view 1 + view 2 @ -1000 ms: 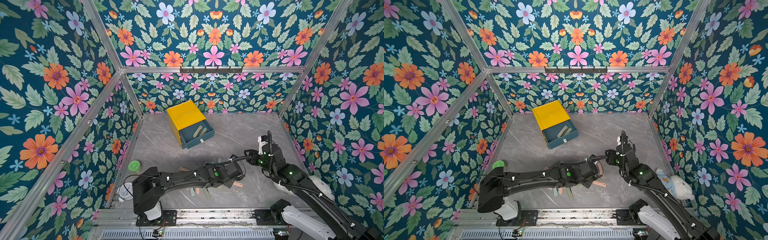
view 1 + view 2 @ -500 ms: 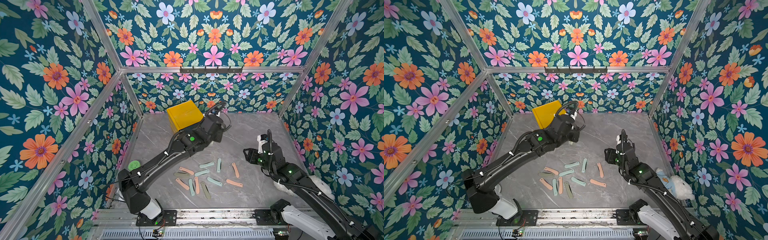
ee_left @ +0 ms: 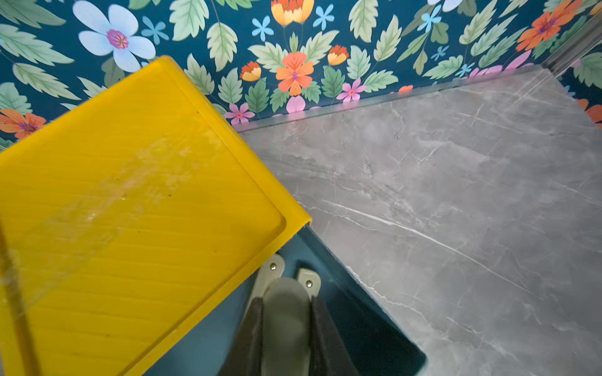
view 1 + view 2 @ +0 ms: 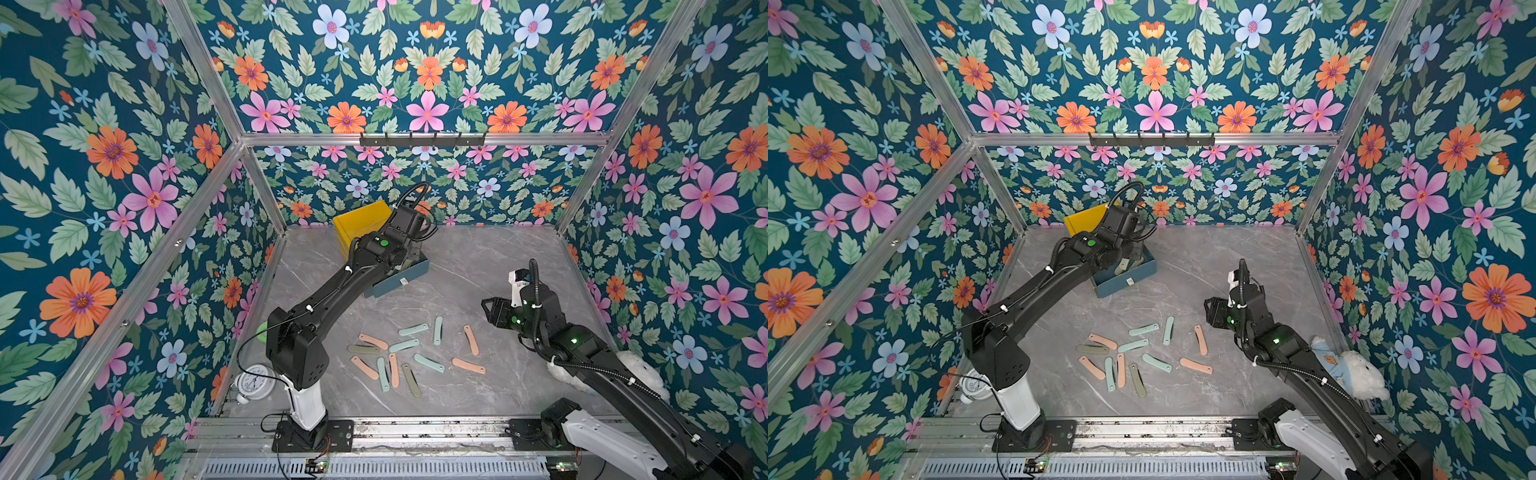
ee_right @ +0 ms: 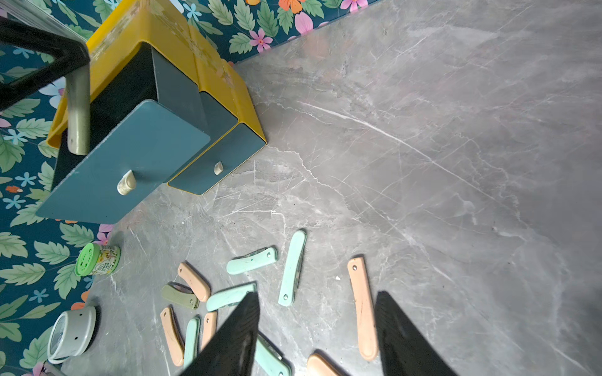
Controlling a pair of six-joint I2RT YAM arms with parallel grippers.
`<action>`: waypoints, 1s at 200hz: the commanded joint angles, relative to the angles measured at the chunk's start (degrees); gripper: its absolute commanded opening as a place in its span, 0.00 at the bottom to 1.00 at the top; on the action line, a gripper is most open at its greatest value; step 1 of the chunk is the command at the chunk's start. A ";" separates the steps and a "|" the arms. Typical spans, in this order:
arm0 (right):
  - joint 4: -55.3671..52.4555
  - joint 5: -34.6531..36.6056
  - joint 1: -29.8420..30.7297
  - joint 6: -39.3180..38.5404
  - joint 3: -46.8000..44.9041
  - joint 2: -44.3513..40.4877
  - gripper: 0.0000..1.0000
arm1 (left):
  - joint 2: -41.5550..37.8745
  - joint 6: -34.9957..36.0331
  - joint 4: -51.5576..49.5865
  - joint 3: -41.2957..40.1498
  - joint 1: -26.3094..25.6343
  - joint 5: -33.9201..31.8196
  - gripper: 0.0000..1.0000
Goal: Place the fruit knives into the drawer by color
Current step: Place the fruit knife in the drawer, then pick up the fruit knife from the center of the board.
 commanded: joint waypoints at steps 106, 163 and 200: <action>3.41 -3.94 7.50 1.72 -0.69 3.46 0.59 | -14.34 -1.91 6.25 -5.60 2.09 10.29 0.82; 5.52 -2.55 20.17 5.96 -0.41 12.27 0.59 | -39.96 -7.35 17.15 -33.30 2.17 14.01 0.99; 4.93 -2.53 28.04 6.24 3.32 23.68 0.59 | -53.22 -11.79 19.40 -48.77 2.16 11.80 0.99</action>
